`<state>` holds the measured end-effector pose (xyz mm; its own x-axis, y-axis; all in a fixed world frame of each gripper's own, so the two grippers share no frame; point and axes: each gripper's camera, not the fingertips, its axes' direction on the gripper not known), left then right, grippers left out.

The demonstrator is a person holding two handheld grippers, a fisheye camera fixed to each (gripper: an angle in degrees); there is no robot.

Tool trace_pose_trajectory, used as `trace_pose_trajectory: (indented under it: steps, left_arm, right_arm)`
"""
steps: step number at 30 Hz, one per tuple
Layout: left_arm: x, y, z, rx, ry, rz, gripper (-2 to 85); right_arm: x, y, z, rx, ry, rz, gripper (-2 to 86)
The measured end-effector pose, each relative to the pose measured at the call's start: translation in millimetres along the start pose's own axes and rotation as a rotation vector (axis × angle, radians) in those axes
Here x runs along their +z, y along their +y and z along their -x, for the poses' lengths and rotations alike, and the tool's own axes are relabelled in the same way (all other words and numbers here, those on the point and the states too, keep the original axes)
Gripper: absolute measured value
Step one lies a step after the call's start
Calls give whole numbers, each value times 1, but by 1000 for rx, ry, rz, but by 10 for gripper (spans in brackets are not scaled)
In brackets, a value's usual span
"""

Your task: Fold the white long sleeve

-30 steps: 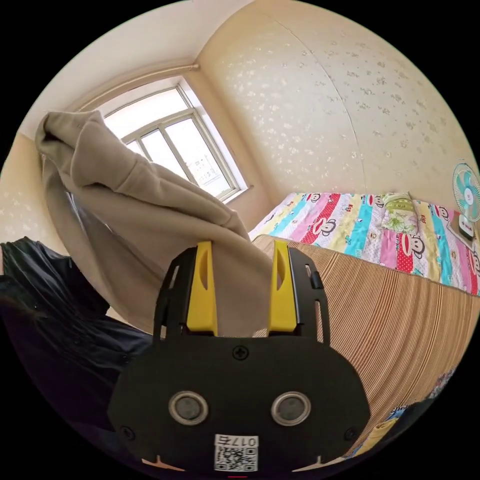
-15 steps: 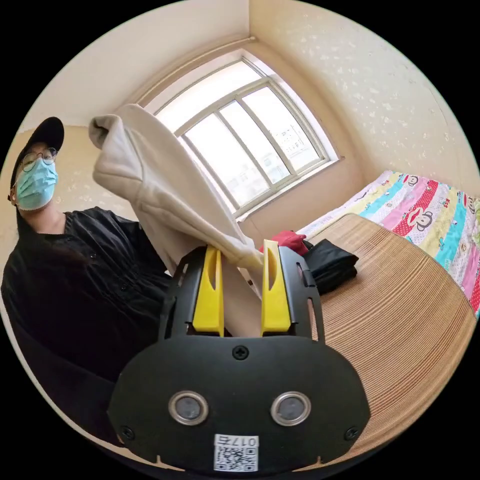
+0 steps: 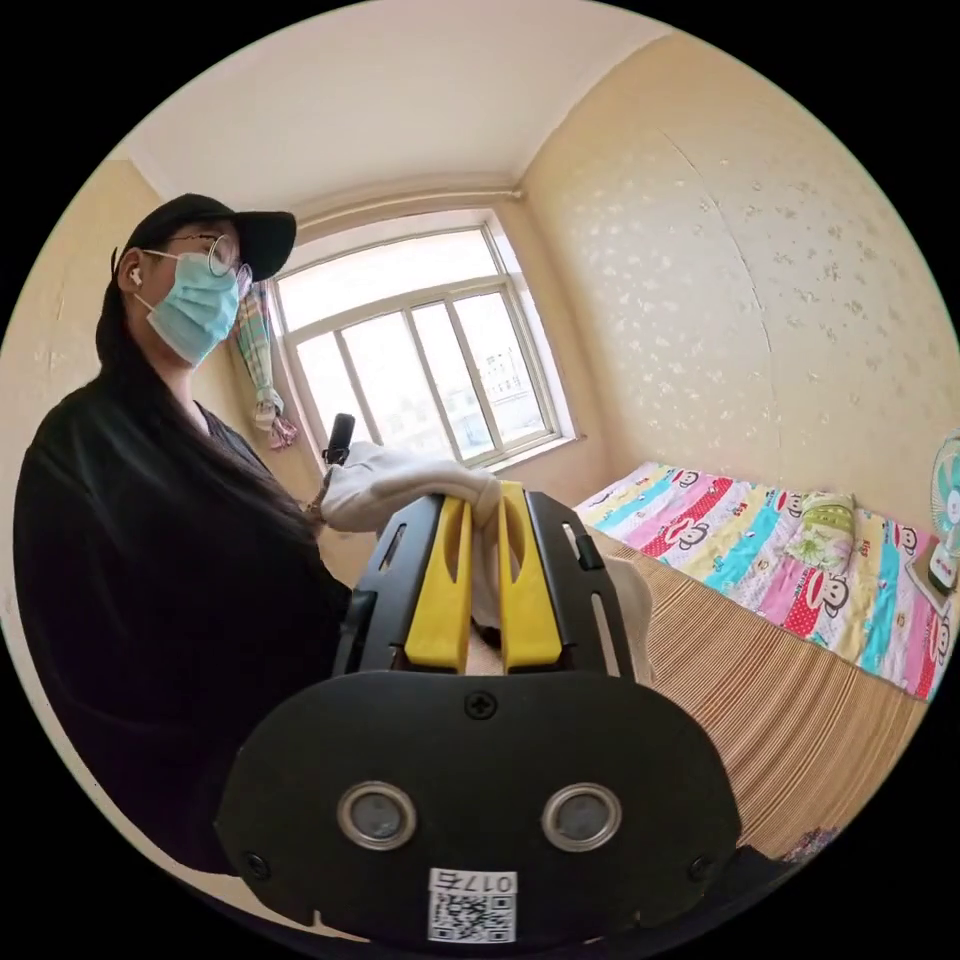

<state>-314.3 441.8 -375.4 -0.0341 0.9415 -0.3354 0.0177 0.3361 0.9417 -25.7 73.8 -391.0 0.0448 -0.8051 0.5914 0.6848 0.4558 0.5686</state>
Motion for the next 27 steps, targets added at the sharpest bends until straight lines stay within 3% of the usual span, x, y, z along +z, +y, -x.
trace_pose_trajectory:
  steps: [2, 6, 9, 12, 15, 17, 20, 24, 27]
  left_arm:
    - [-7, 4, 13, -40, 139, -53, 29]
    - [-38, -39, 52, -99, 241, -195, 29]
    - [-41, -108, 111, -176, 134, -153, 26]
    - [-3, -179, 217, -302, -34, 13, 22]
    - [70, -220, 382, -544, -135, 136, 43]
    - [125, -210, 511, -804, -288, 203, 61]
    - [166, -167, 591, -986, -432, 272, 70]
    - [224, -115, 588, -904, -409, 351, 71]
    - [284, -58, 569, -812, -358, 583, 61]
  right_arm:
    - [-17, -12, 9, -12, -9, 52, 48]
    - [-30, -47, -2, -44, 38, 65, 47]
    - [-5, -78, -56, 3, 138, 208, 47]
    - [52, -83, -154, 88, 257, 439, 51]
    - [127, -50, -292, 320, 342, 613, 63]
    - [177, 3, -389, 604, 477, 685, 75]
    - [224, 72, -424, 761, 524, 719, 83]
    - [275, 161, -391, 769, 390, 786, 76]
    - [303, 249, -346, 744, 368, 941, 70]
